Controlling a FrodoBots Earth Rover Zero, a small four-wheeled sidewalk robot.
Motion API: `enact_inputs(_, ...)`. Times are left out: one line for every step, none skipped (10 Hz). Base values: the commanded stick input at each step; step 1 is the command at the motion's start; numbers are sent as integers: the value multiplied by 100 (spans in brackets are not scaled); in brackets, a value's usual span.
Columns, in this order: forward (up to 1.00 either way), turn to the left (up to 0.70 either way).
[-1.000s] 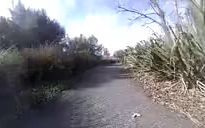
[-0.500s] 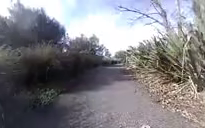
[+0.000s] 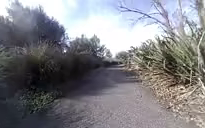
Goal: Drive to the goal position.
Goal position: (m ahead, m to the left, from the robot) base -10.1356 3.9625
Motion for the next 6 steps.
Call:
enact_inputs(45,0)
enact_inputs(45,0)
enact_inputs(45,0)
enact_inputs(45,0)
enact_inputs(45,0)
enact_inputs(45,0)
